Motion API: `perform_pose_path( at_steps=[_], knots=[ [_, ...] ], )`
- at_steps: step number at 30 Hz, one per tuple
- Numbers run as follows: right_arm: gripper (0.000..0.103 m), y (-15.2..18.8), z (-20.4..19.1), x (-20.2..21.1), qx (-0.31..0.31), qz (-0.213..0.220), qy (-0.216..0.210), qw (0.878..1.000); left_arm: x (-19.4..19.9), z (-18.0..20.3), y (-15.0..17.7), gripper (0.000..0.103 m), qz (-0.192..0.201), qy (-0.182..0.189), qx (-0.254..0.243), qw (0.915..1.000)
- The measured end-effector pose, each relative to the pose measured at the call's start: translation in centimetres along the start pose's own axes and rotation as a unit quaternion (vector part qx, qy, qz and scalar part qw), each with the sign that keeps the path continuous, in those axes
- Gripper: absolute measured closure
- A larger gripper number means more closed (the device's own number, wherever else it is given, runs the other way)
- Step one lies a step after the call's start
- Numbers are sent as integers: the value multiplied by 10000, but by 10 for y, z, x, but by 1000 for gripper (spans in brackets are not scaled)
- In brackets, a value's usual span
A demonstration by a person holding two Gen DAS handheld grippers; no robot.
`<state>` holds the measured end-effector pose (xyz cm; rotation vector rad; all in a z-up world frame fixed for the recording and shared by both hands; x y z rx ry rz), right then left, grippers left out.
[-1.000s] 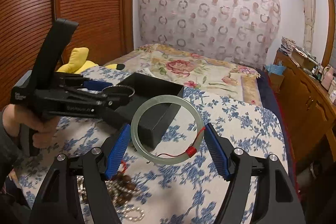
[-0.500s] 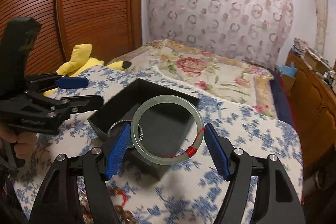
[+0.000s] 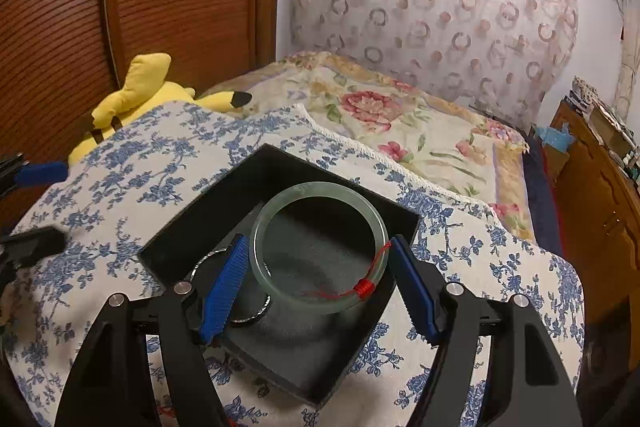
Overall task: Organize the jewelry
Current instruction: 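Carry the jade bangle and silver cuff into the black box and release both, then grasp the jeweled hair comb with the right tool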
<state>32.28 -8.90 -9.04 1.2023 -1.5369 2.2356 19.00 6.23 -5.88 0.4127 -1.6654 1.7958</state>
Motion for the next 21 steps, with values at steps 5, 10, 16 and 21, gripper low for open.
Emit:
perform_pose_path(
  at_steps=[5, 10, 16, 21],
  knots=[
    [29, 3, 0, -4, 20, -22, 41, 10000, 4, 4, 13, 19, -61, 36, -6, 10000],
    [29, 4, 0, 8, -13, 62, -11, 10000, 8, 13, 24, 19, -100, 72, -38, 9999],
    [29, 24, -1, 59, -106, 362, -193, 9991, 15, 30, 40, 19, -174, 197, -165, 9995],
    [29, 55, -7, 99, -207, 478, -414, 9978, 19, 41, 55, 19, -275, 276, -188, 9991]
  ],
)
Point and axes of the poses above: each gripper's, at about its wrist camera, not at the fingertips, and x roughly against the way its jaws point, z to its right, y to its underside, the point moved 2 cm from there along -x, roughly the way its jaws point, and after that the axes turned 5 degrees about y, right-handed, at the moved point
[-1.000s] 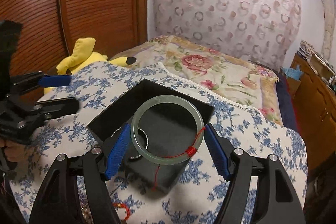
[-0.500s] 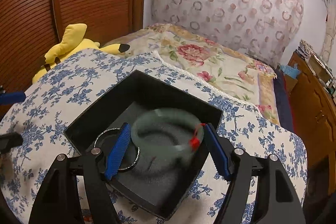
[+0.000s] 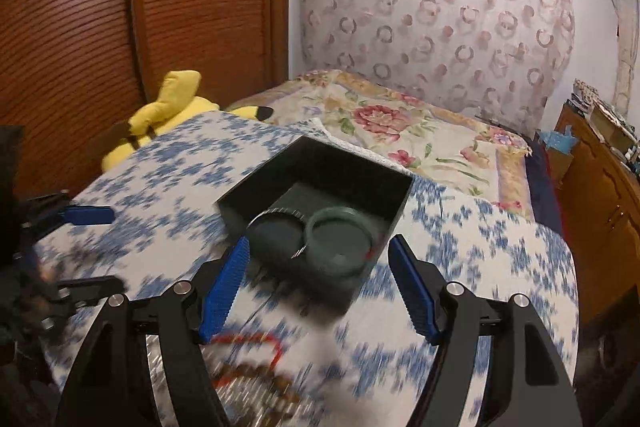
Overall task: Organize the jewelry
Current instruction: 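Grasp the jeweled hair comb with the right tool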
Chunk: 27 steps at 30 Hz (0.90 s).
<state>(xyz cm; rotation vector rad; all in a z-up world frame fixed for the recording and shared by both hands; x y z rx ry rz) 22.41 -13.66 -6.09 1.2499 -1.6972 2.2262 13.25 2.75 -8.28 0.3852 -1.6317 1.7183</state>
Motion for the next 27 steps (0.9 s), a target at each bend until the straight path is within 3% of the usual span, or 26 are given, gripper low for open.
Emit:
perform_pose_path(
  at_steps=[7, 16, 21, 27],
  knots=[
    [34, 38, -30, 20, -73, -87, -425, 9990, 9, 1, 15, 19, -37, -53, 67, 10000],
    [35, 57, -75, 4, 153, -457, -852, 9952, 26, -8, 33, 18, -49, -137, 146, 9998],
    [35, 57, -93, -8, 354, -616, -912, 9933, 31, -16, 40, 18, -56, -196, 206, 9996],
    [35, 56, -104, -26, 602, -764, -677, 9930, 34, -18, 42, 18, -35, -217, 222, 9995]
  ],
)
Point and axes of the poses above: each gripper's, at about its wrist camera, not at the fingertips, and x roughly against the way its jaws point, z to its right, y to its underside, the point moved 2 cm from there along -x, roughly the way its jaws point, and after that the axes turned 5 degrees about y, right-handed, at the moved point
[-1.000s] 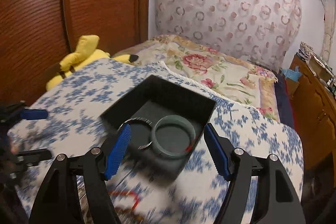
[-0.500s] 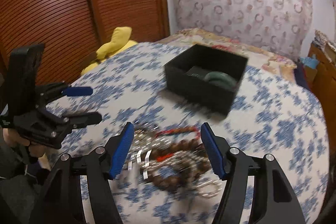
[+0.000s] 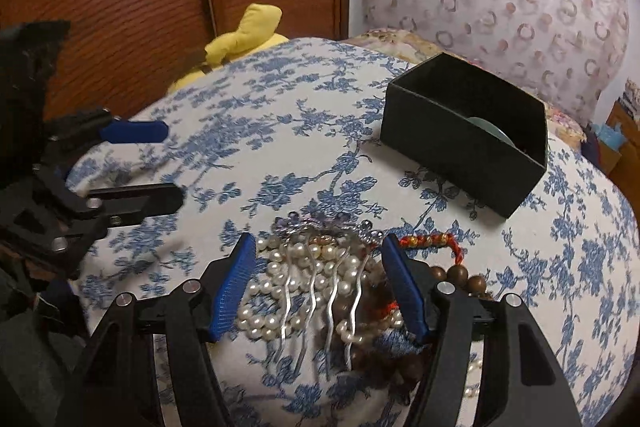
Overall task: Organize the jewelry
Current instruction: 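Grasp the jeweled hair comb with the right tool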
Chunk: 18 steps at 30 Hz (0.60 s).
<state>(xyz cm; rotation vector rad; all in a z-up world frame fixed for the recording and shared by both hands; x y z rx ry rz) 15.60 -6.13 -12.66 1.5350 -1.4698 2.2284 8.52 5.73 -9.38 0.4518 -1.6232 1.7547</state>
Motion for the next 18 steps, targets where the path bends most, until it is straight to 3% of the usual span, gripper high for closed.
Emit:
perform_pose_path(
  at_steps=[8, 18],
  knots=[
    [40, -2, -1, -9, 71, -89, 110, 9999, 0, 3, 2, 18, 1, 8, -31, 10000],
    [41, -1, 3, 7, -29, 128, -25, 9999, 0, 4, 4, 18, -3, 15, -36, 10000]
  ],
)
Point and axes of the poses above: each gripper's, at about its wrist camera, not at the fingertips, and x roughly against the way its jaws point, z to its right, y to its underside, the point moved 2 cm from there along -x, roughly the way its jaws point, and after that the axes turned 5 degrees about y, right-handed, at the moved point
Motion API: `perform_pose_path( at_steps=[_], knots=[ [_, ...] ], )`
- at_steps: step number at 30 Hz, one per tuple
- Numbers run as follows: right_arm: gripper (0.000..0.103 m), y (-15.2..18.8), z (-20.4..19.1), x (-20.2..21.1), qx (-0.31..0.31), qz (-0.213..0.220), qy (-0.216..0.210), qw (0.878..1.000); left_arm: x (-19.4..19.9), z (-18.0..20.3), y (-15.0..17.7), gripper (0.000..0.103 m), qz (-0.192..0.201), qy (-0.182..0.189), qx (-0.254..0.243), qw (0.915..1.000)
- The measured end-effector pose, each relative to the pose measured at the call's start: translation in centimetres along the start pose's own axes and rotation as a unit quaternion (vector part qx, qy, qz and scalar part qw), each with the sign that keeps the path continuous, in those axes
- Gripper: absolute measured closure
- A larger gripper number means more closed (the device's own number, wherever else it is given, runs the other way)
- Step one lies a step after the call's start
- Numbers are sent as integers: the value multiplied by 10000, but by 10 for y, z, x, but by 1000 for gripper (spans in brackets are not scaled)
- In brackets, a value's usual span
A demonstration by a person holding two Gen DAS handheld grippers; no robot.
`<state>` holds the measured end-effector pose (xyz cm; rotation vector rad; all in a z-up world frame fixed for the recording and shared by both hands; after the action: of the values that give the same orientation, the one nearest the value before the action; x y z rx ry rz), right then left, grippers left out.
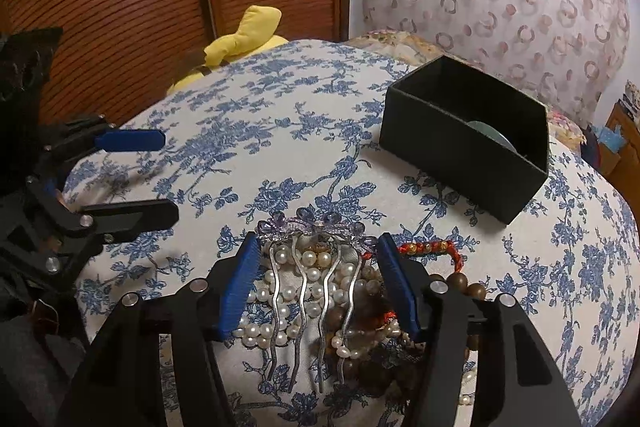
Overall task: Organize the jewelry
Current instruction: 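Grasp the jeweled hair comb with the right tool, then grasp the gold ring with the left tool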
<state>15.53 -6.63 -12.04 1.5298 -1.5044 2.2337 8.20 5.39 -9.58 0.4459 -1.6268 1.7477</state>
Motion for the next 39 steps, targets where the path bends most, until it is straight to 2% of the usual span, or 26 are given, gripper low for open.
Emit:
perform_pose_path(
  at_steps=[4, 9, 17, 24, 27, 30, 37, 39],
  knots=[
    [41, -1, 2, 14, -49, 177, 51, 9998, 0, 6, 1, 18, 1, 42, -38, 10000],
    [41, 3, 9, 38, -83, 520, 321, 9981, 0, 18, 4, 18, -39, 135, -100, 9999],
    [41, 17, 29, 73, -403, 940, 462, 9937, 2, 43, 20, 18, -142, 315, -259, 9991],
    [41, 22, 32, 85, -393, 1058, 634, 9916, 2, 67, 27, 19, -188, 511, -459, 9975],
    [41, 22, 33, 86, -390, 1099, 689, 9908, -1, 79, 30, 33, -255, 624, -625, 9958],
    [41, 22, 36, 87, -416, 1132, 686, 9903, -6, 87, 33, 44, -359, 736, -717, 9941],
    [41, 20, 47, 89, -600, 1233, 614, 9886, -15, 95, 38, 59, -435, 738, -913, 9921],
    [41, 19, 50, 88, -646, 1233, 604, 9884, -15, 95, 38, 74, -428, 689, -961, 9921]
  ],
)
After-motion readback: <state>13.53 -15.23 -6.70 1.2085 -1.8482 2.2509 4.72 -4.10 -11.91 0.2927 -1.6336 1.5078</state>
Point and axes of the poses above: each gripper's, at about its wrist camera, not at the fingertips, and x roughly against the way its jaws point, z to its right, y to its underside, the point moved 2 cm from there along -x, roughly the way its jaws point, and after that the axes turned 5 degrees about y, right-handed, at the moved point
